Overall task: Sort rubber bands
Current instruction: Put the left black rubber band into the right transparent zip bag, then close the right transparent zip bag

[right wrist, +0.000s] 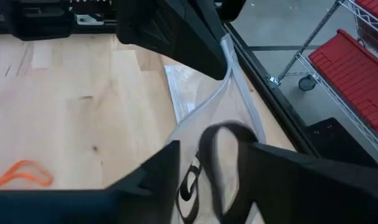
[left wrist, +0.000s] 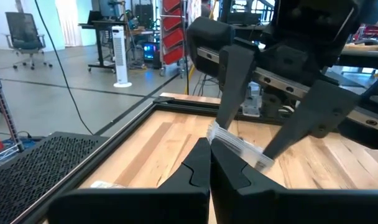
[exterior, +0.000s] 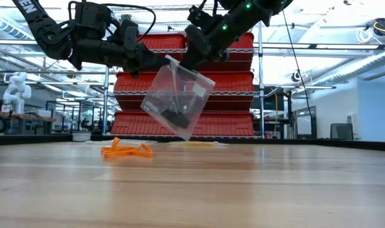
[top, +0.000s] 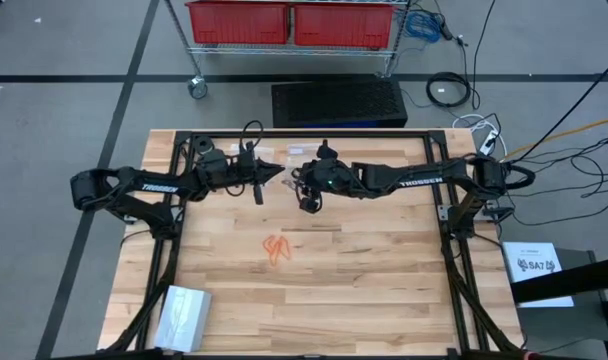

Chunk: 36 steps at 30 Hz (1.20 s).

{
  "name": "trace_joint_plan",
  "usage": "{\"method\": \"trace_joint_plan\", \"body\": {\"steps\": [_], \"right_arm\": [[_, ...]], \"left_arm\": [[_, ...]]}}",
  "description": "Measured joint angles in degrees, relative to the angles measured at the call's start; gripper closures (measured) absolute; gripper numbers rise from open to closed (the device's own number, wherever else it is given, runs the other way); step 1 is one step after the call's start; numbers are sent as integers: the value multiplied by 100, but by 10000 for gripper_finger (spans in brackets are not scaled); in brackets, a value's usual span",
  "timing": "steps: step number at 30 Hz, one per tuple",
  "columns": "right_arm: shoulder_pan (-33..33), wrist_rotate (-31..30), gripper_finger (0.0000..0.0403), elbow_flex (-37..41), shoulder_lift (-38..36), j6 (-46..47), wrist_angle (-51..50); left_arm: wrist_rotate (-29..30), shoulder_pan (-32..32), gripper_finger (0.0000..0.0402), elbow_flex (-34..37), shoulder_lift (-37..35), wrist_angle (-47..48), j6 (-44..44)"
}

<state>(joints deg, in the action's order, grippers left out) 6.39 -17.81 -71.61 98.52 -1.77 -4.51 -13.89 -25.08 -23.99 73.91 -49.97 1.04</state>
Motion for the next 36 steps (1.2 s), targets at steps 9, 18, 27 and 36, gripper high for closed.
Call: {"method": "trace_joint_plan", "body": {"steps": [9, 18, 27, 36], "right_arm": [[-46, 22, 181, 7, -324, 157, -154], [-144, 578, 192, 4, -899, 697, -736], [-571, 68, 347, 4, -1496, 1535, -3365], [-1163, -132, 401, 801, -1683, 2678, -4200]], "left_arm": [[0, -2, 401, 0, 0, 12, 0], [0, 0, 401, -2, 0, 17, -6], [428, 191, 401, -150, 0, 819, -197], [1570, 1126, 401, -1036, 0, 2747, -613]]}}
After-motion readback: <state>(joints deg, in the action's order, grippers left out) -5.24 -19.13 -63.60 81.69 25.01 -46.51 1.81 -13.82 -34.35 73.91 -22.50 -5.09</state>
